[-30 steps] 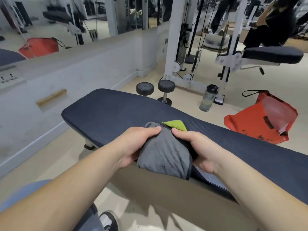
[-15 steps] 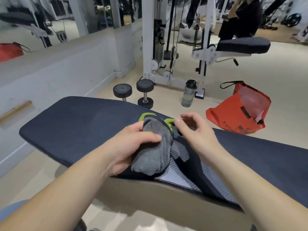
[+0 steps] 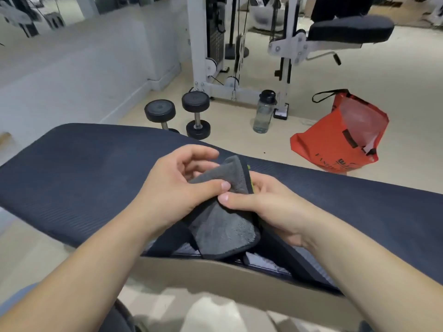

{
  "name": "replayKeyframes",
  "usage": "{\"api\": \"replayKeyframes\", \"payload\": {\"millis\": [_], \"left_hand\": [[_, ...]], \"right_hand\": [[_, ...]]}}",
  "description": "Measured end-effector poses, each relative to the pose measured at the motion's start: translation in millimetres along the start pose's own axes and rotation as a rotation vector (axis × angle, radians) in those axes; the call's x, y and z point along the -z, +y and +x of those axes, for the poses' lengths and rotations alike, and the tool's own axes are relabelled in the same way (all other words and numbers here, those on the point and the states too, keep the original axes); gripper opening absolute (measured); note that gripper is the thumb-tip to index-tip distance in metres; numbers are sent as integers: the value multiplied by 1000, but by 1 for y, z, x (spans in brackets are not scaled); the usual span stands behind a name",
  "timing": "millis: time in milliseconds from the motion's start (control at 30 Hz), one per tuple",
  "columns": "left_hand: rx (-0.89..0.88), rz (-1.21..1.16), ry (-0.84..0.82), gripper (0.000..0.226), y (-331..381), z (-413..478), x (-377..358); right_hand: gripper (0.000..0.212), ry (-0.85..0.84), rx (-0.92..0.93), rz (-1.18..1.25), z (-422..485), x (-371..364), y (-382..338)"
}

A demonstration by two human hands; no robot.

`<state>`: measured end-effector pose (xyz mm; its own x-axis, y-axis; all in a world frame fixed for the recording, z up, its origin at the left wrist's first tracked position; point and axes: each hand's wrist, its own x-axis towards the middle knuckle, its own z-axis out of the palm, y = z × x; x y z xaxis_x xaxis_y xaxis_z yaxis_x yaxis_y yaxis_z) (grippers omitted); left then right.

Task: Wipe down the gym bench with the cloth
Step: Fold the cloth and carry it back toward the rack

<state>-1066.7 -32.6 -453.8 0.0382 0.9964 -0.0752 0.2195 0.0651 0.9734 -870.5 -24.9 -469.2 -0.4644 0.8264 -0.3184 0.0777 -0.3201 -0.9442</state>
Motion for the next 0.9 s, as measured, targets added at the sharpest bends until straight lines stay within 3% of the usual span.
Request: {"api": "replayKeyframes", "payload": {"millis": [67,133,233,333,400,600,733,900], "left_hand": [[60,-16,99,52,-6,15,-13],[228,-132,78,51,-7,31,-26],[462,-540,-129,42,-10,55,-44],[570,-818,-316,43,-19,74,-56],[574,-817,-415,40,-26,83,-67],[681,-633,-274,42,24,85,-102],[720,-505,-320,40,116,79,-107],[690,-462,-350,43,277,74,-100]], "right_hand": [[27,46,-105,163,10,9,0],[25,69,-171,303,21,23,-2],[27,126,-217,457,38,50,-5],[36,235,-212,517,47,84,-1],[39,308,-198,459,46,102,1],[46,393,-290,488,16,130,-22],[36,388,-398,485,-30,140,-91],[45,413,-397,462,-98,166,-232]]}}
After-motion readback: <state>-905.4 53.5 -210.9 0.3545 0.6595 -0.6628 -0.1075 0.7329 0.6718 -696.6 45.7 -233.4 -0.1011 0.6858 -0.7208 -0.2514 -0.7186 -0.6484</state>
